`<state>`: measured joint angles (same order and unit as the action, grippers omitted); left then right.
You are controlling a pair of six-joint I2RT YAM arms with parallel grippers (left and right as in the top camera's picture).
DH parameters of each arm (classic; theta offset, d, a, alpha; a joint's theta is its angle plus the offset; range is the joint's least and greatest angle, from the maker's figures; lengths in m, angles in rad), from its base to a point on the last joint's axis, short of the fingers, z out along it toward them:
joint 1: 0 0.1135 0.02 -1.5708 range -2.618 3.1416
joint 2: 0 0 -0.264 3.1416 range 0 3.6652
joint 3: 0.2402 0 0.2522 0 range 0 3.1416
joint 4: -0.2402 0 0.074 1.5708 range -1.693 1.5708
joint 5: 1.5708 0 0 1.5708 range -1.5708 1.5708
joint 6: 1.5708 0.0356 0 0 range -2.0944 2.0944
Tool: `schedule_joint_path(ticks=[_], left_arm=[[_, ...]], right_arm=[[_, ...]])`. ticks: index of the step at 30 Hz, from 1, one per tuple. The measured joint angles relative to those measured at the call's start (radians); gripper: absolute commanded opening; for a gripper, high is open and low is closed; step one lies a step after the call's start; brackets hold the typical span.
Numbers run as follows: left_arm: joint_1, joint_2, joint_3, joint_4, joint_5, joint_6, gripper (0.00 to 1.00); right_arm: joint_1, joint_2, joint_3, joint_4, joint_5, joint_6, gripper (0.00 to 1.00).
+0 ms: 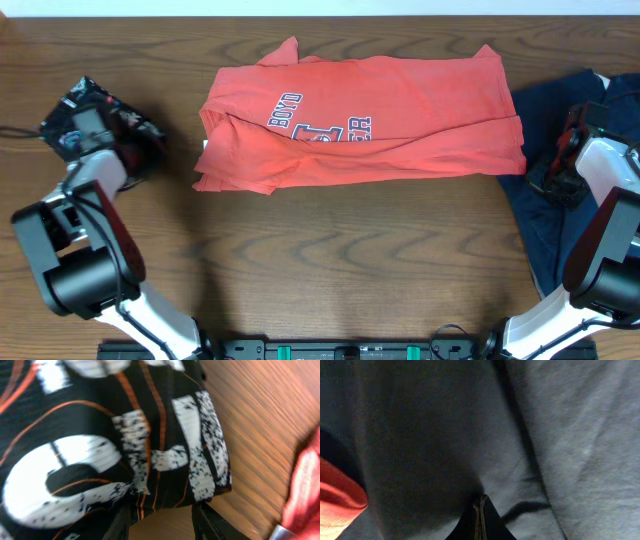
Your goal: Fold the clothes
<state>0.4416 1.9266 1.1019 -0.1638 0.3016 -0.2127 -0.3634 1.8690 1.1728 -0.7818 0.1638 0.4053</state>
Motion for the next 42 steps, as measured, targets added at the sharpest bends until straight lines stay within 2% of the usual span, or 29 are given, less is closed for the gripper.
schedule_joint_path(ticks=[1, 4, 6, 8, 14, 22, 23, 24, 25, 26, 34, 38, 42], left_arm=[[0.013, 0.001, 0.003, -0.003, 0.020, 0.000, 0.51], [0.026, 0.000, 0.015, -0.012, 0.102, 0.001, 0.55], [0.016, -0.006, 0.020, -0.029, 0.165, 0.002, 0.61], [-0.004, -0.027, 0.024, -0.097, 0.222, 0.002, 0.66], [-0.097, -0.081, 0.028, -0.351, 0.271, 0.000, 0.66], [-0.180, -0.073, -0.036, -0.366, 0.233, 0.000, 0.67], [-0.188, -0.074, -0.037, -0.364, 0.224, 0.000, 0.58], [-0.192, -0.074, -0.037, -0.363, 0.215, -0.002, 0.40], [-0.195, -0.074, -0.038, -0.364, 0.206, -0.002, 0.15], [-0.198, -0.073, -0.040, -0.366, 0.194, -0.001, 0.06], [-0.174, -0.071, -0.047, -0.494, 0.137, -0.001, 0.05], [-0.085, -0.088, -0.045, -0.573, 0.056, -0.014, 0.06], [0.017, -0.124, -0.045, -0.579, -0.035, -0.037, 0.06]], right_arm=[[0.000, 0.000, 0.000, 0.000, -0.005, -0.002, 0.02], [0.000, 0.000, 0.000, 0.000, -0.014, -0.005, 0.07], [0.000, 0.000, 0.000, 0.000, -0.019, -0.008, 0.11], [0.000, 0.000, 0.000, -0.002, -0.022, -0.011, 0.12], [0.000, 0.000, -0.001, -0.007, -0.031, -0.012, 0.11], [0.000, 0.000, -0.001, -0.014, -0.033, -0.012, 0.12], [0.000, 0.000, -0.001, -0.016, -0.034, -0.012, 0.12], [0.000, 0.000, -0.001, -0.018, -0.034, -0.012, 0.12], [0.000, 0.000, -0.001, -0.018, -0.034, -0.012, 0.12], [0.000, 0.000, -0.001, -0.019, -0.034, -0.012, 0.12], [0.000, 0.000, -0.002, -0.035, -0.034, -0.012, 0.11], [0.000, 0.000, -0.002, -0.040, -0.035, -0.012, 0.11], [0.000, 0.000, -0.002, -0.042, -0.042, -0.017, 0.13]])
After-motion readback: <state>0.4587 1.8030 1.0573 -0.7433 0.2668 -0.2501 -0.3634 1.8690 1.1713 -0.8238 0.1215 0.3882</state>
